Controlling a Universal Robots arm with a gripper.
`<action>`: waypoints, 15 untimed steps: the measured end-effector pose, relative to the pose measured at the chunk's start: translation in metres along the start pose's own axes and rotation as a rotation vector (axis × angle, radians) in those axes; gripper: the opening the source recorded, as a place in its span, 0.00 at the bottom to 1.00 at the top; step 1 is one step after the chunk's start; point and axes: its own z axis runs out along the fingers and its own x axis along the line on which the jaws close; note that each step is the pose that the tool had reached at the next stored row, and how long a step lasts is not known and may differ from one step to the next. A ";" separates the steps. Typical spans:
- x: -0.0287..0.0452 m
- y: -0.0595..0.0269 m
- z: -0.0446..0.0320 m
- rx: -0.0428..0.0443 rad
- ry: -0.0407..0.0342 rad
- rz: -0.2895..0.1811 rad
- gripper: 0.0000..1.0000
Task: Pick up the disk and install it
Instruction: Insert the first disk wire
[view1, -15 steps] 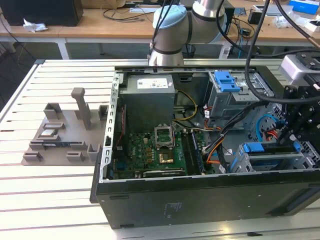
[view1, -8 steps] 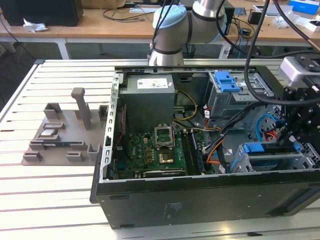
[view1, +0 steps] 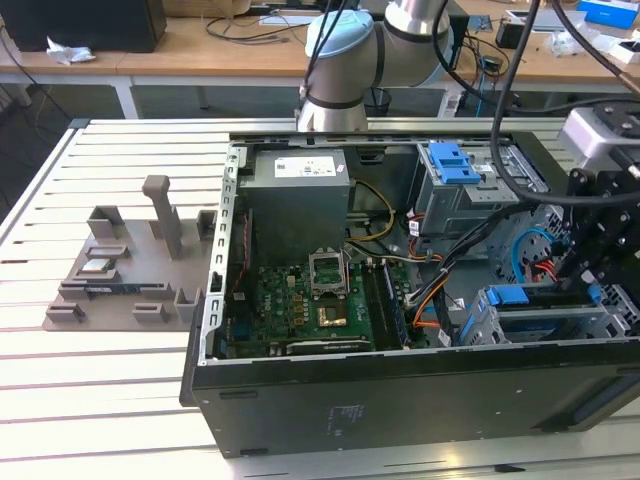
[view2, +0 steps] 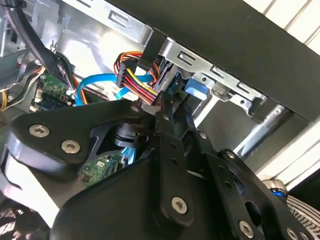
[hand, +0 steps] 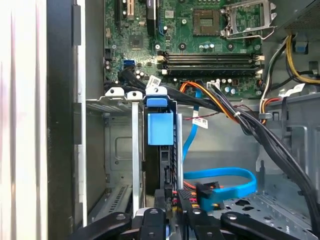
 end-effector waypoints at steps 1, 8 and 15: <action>0.0000 0.0001 -0.0026 0.0000 -0.0001 0.000 0.24; -0.0005 0.0007 -0.0216 0.0000 0.0000 0.000 0.11; -0.0006 0.0019 -0.0538 0.0000 -0.0001 0.000 0.11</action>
